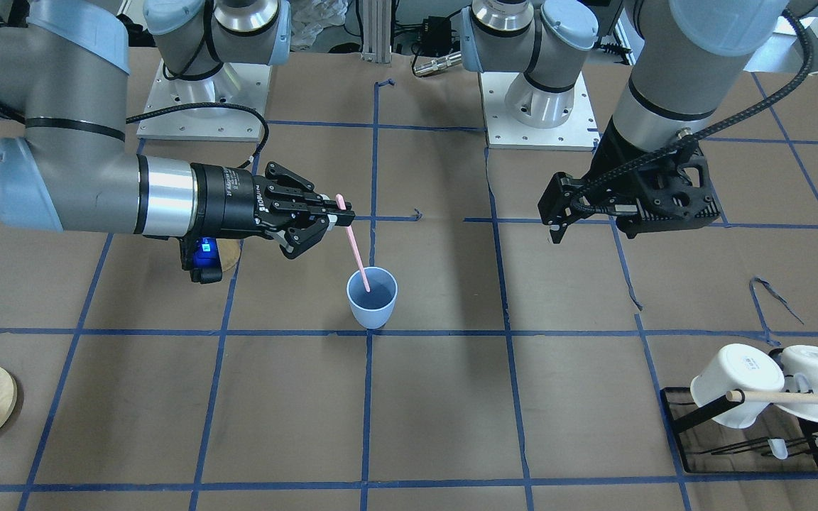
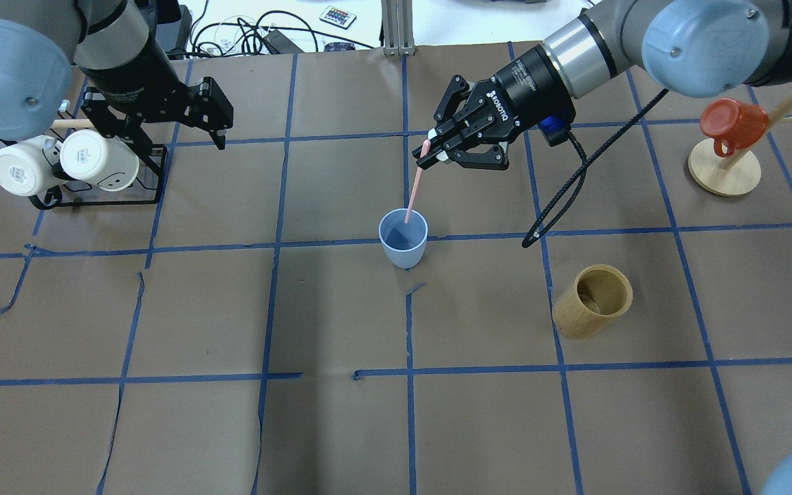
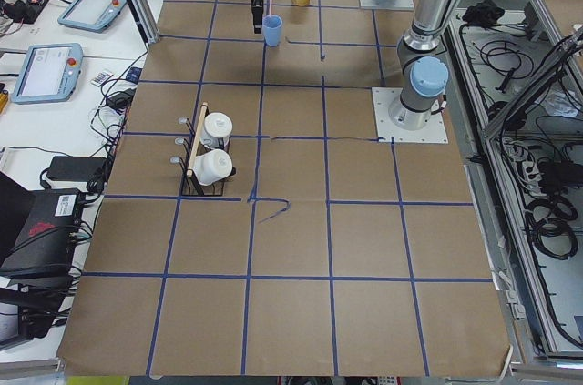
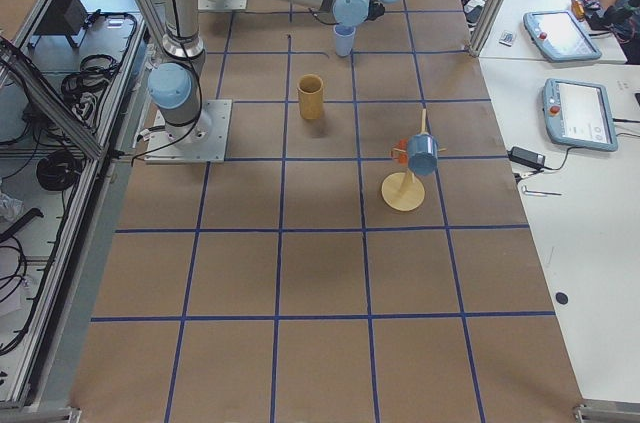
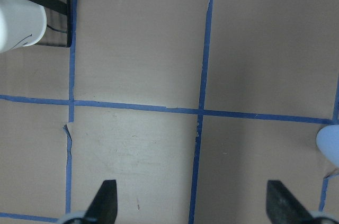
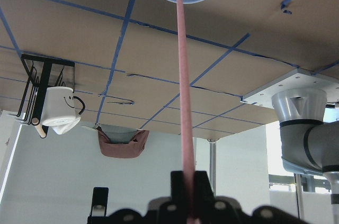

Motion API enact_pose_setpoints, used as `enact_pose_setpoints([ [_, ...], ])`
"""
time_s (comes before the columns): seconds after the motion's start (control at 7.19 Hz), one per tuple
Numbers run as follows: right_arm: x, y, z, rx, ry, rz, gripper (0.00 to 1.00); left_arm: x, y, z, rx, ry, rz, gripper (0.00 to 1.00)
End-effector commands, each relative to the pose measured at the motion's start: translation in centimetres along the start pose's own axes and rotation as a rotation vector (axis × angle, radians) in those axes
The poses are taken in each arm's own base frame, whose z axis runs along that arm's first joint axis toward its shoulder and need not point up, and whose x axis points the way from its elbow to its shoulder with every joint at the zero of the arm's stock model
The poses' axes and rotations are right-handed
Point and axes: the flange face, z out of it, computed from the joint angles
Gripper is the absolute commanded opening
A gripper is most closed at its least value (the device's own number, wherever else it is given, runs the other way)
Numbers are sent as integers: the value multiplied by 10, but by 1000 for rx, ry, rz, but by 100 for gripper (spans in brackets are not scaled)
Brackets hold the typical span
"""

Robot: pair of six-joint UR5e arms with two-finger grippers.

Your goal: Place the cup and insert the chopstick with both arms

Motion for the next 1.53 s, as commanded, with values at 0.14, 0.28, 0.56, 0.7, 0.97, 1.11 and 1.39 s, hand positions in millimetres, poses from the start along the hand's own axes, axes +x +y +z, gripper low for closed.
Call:
enact_pose_setpoints([
  [0.14, -2, -7, 4, -20, -8, 28, 5, 0, 1, 0, -2, 1, 0, 100],
  [0.28, -2, -7, 4, -16, -5, 28, 19, -3, 2, 1, -8, -1, -4, 100],
  [0.56, -1, -7, 4, -12, -1, 29, 94, 0, 2, -2, -2, 2, -2, 100],
  [0.7, -1, -6, 3, -10, -1, 28, 100, -1, 2, -3, 0, 5, -3, 100],
  [0.97, -6, 4, -7, 39, -17, 63, 100, -3, 1, -3, 1, 4, -6, 100],
  [1.11, -15, 19, -24, 167, -39, 41, 100, -4, -1, -6, 7, 4, -8, 100],
  [1.39, -7, 48, -51, 356, -17, -34, 100, -4, 0, -6, 7, 4, -8, 100],
])
